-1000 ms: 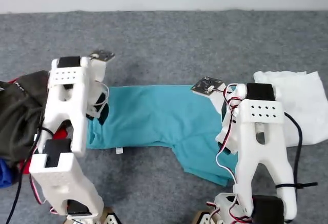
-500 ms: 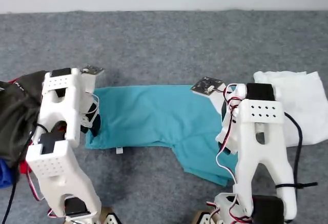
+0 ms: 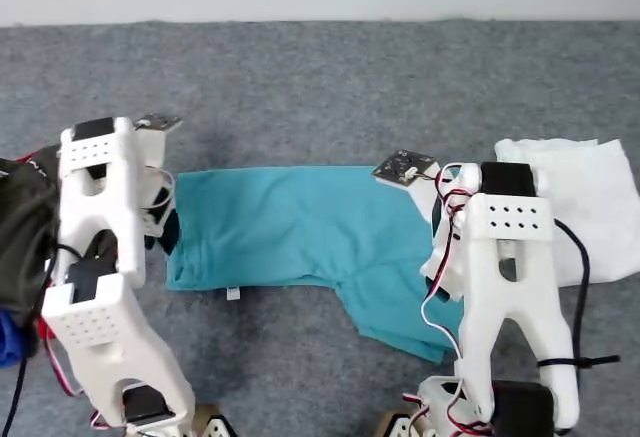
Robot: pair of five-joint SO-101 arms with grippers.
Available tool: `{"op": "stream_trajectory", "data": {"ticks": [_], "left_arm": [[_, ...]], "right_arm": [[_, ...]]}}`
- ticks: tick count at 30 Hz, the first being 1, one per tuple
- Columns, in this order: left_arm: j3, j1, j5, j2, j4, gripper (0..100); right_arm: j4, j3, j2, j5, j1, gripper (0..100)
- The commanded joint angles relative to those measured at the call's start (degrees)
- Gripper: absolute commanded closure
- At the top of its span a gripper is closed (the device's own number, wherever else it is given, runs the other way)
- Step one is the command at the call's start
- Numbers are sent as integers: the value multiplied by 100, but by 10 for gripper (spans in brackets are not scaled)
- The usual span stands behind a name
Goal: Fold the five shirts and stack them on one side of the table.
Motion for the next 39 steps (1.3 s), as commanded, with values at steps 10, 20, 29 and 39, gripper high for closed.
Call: {"op": "stream_trajectory", "data": {"ticks": [10,20,29,39], "left_arm": [[-180,510,-9,-193,44,878],[629,501,-18,-176,-818,878],[1182,334,-62,-185,-1257,878],[1174,-237,-334,-193,-1231,878]], "right_arm": [[224,-211,-75,-70,66,713],[224,-211,-57,-70,48,713],[224,-202,-48,-70,40,713],[-242,686,-75,-62,31,713]]}}
